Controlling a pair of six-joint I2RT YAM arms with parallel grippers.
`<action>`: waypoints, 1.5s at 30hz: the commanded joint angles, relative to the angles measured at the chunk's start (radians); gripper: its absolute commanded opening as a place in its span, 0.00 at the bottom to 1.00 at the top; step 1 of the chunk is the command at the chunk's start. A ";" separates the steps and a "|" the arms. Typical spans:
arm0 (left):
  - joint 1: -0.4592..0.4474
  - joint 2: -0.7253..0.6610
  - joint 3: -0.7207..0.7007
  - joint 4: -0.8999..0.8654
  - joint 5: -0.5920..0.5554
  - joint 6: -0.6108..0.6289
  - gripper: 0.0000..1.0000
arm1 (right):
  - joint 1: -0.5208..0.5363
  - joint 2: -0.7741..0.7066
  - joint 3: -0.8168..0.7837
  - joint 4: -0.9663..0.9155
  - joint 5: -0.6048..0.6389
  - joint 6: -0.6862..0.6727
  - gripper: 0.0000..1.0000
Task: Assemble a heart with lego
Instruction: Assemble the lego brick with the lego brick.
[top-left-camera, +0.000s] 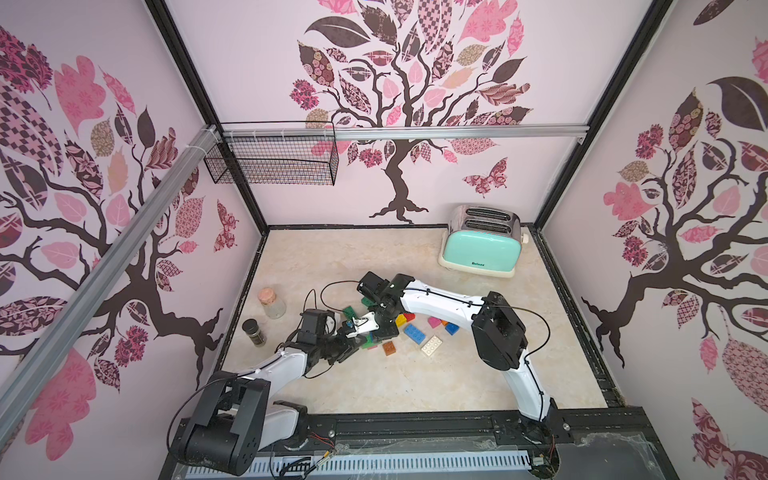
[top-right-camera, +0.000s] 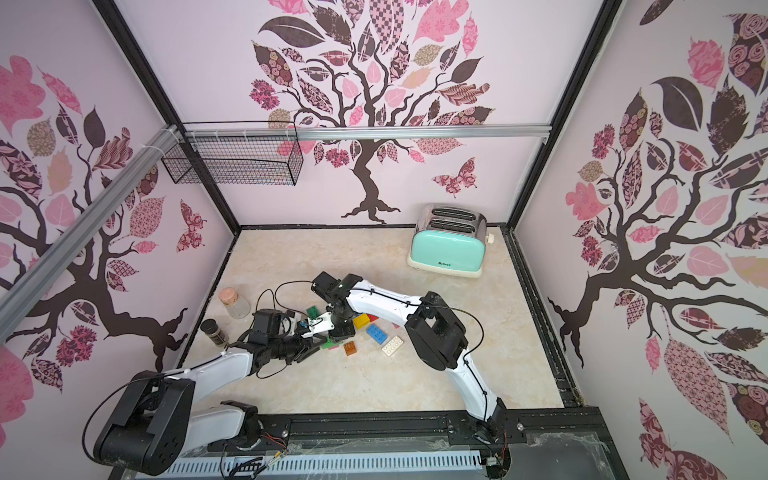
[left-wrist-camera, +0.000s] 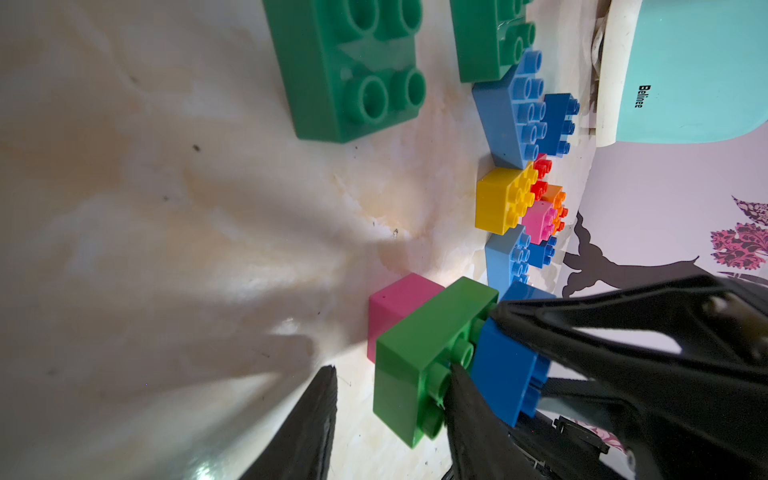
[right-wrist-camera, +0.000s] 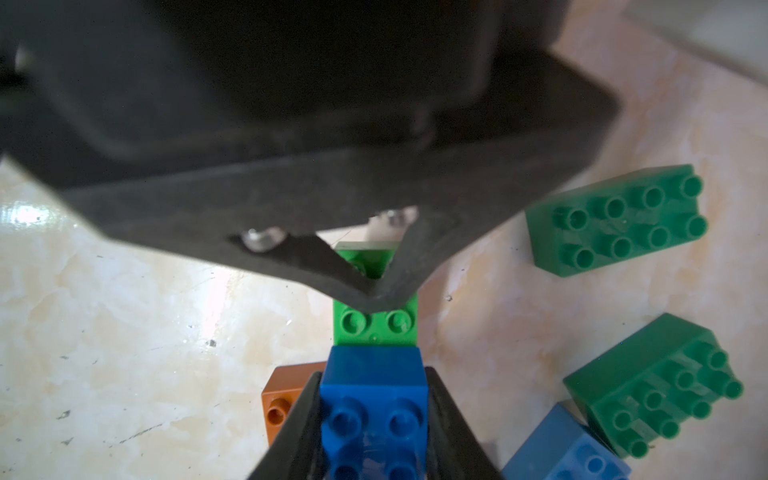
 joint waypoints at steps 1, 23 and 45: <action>0.004 0.008 -0.017 -0.064 -0.083 -0.001 0.44 | 0.021 0.099 0.015 -0.074 0.018 0.021 0.26; 0.015 -0.159 -0.098 -0.092 -0.125 -0.081 0.47 | 0.067 0.237 0.093 -0.119 0.218 0.191 0.26; 0.039 -0.089 -0.200 0.311 0.040 -0.225 0.52 | 0.053 0.113 -0.001 -0.108 0.181 0.226 0.26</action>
